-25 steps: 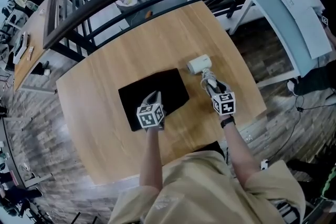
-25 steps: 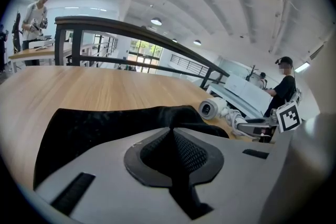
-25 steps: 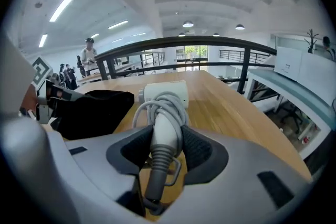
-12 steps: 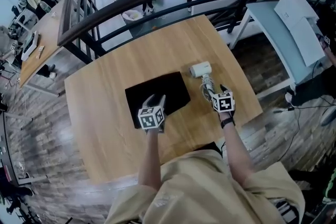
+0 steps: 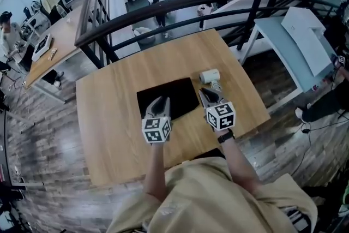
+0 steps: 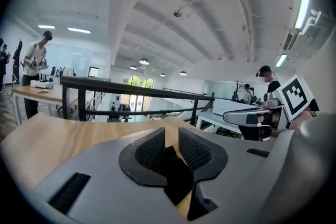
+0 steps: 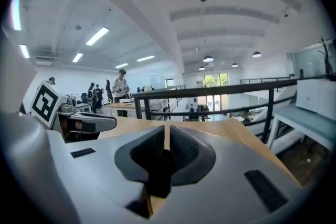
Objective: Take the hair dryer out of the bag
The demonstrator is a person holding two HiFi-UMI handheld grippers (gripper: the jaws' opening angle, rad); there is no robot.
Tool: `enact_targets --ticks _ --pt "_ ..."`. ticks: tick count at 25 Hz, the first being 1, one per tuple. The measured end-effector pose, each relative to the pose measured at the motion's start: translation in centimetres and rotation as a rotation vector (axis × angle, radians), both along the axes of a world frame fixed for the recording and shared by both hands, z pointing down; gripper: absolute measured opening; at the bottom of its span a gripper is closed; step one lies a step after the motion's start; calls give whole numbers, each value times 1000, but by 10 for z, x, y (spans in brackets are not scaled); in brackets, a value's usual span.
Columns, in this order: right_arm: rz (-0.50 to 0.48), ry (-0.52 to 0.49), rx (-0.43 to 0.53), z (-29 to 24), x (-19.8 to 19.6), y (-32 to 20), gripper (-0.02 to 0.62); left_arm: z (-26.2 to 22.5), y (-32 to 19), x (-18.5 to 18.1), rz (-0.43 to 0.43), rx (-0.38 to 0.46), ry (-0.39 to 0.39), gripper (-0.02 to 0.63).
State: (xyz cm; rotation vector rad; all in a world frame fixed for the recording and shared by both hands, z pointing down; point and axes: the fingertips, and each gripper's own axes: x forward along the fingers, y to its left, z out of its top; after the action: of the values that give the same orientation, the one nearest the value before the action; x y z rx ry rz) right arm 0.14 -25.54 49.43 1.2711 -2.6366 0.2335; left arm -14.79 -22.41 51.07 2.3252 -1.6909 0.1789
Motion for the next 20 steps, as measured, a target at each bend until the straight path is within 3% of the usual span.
enact_targets --ticks 5,9,14,20 --pt "-76 27 168 -51 -31 32 14 -43 26 -10 -45 100 -7 22" --pt "-75 14 244 -76 -38 47 14 -68 41 -10 -58 163 18 12" --pt "-56 -7 273 -88 -34 57 14 -79 51 -3 -46 198 -26 12" --pt "-49 -3 267 -83 -35 72 14 -67 63 3 -18 167 -39 12"
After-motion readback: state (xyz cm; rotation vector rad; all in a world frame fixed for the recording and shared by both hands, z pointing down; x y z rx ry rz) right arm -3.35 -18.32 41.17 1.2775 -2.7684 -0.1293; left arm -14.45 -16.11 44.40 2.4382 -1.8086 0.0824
